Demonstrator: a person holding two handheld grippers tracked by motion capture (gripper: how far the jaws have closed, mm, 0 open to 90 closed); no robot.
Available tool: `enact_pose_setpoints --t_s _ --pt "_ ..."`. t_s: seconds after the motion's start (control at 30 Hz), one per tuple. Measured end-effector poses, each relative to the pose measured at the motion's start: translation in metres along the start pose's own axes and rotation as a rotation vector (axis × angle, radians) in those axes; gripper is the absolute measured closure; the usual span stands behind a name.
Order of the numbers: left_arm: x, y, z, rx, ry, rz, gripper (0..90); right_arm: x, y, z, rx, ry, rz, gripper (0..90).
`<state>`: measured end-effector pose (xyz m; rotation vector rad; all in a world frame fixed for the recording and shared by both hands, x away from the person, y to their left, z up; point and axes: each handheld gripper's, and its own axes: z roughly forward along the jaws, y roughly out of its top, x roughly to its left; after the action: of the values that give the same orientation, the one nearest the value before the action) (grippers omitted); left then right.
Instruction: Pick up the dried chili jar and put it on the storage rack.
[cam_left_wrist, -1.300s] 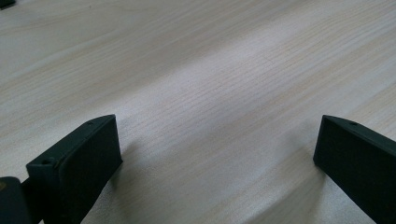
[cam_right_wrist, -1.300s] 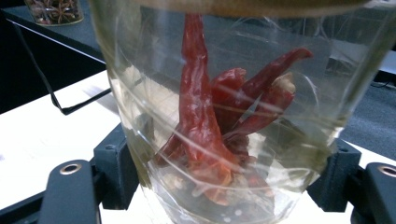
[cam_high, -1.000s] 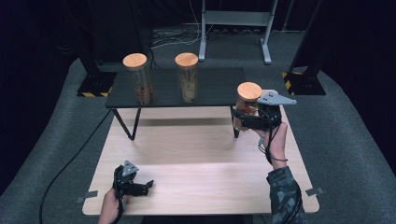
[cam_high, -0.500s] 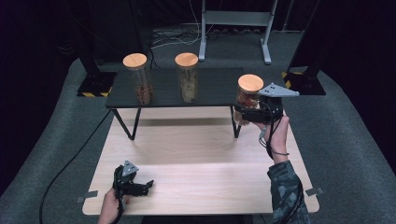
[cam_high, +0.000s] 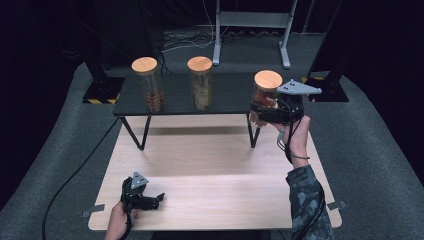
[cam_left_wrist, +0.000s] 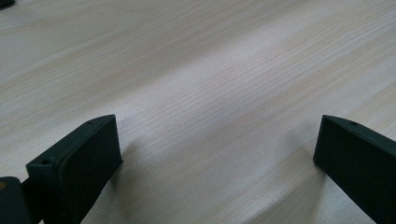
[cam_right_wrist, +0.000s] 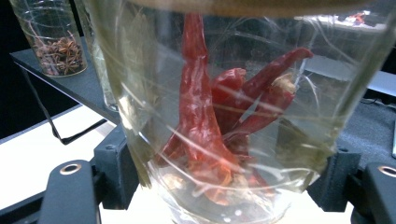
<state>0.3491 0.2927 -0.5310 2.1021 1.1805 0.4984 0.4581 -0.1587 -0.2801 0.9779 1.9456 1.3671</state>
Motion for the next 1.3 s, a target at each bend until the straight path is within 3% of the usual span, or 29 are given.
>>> enact_pose_setpoints --t_s 0.8,1.3 --pt "0.000 0.000 0.000 -0.001 -0.003 0.002 0.0 -0.015 0.017 0.017 0.015 -0.044 0.024 24.5" --pt "0.000 -0.001 0.000 -0.002 -0.005 0.004 0.0 -0.016 0.025 0.030 0.034 -0.057 0.027 24.5"
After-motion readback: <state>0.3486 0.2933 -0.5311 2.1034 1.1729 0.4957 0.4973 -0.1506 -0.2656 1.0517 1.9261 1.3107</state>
